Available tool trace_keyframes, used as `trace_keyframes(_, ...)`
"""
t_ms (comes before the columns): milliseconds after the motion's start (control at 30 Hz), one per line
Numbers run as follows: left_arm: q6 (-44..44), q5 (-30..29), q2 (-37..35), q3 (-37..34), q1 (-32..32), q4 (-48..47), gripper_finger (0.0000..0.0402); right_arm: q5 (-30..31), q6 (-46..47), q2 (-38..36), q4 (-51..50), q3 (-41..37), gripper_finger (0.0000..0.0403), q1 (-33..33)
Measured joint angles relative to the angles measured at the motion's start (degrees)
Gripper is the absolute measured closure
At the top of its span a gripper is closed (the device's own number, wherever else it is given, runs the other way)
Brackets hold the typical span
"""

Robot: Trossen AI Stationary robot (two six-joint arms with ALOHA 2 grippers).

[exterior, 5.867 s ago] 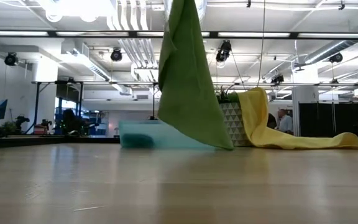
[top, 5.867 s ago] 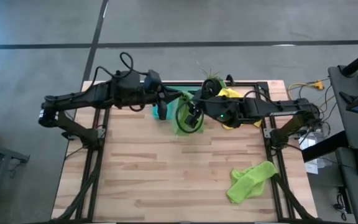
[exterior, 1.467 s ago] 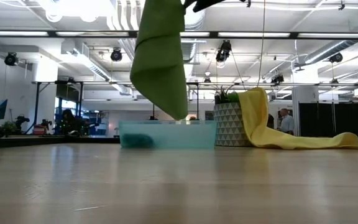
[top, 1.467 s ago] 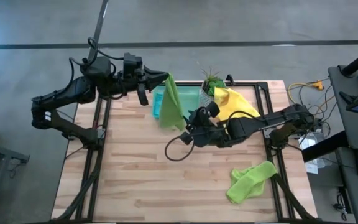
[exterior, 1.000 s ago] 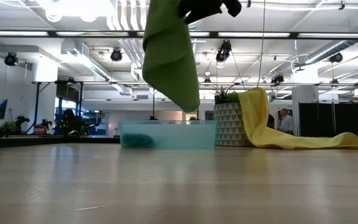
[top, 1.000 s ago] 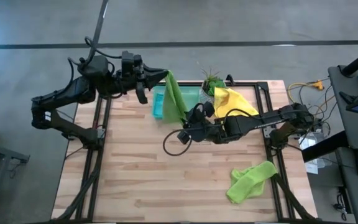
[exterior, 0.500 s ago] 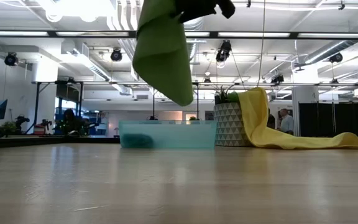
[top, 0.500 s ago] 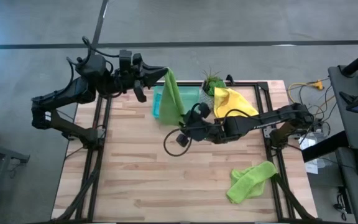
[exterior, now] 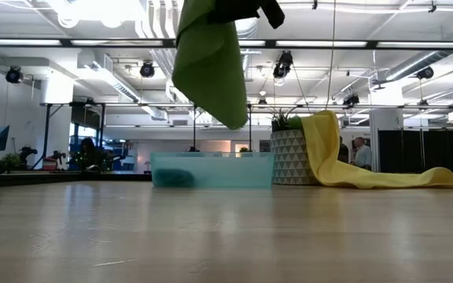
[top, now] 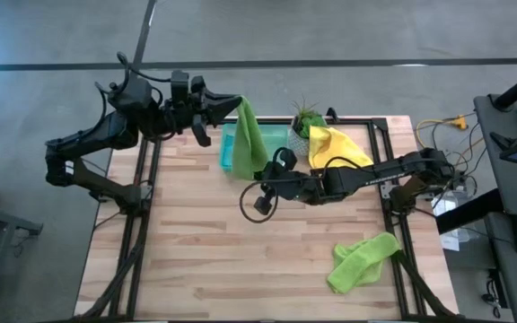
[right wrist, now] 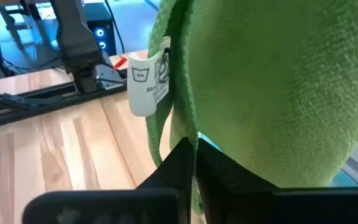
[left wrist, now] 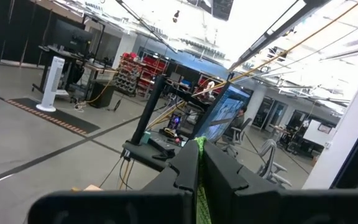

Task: Fold microfiber towels
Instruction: Fold the green microfiber towel

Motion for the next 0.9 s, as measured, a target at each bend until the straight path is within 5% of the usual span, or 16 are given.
trace_keyframes(467,3.6,-1.9,-3.5,-0.1,0.7,-12.7,0.0402,-0.1,-0.6,-13.2,-18.1,0.0,0.0394,0.7)
trace_keyframes(667,5.3,4.2,-3.6,-0.2,0.7,-19.2,0.0402,1.0,-1.7,-20.6,-27.6,0.0,0.0394,-0.9)
trace_keyframes(900,6.2,4.7,-3.5,-0.2,0.7,-28.6,0.0402,2.6,-1.9,-29.3,-33.7,0.0,0.0394,-5.0)
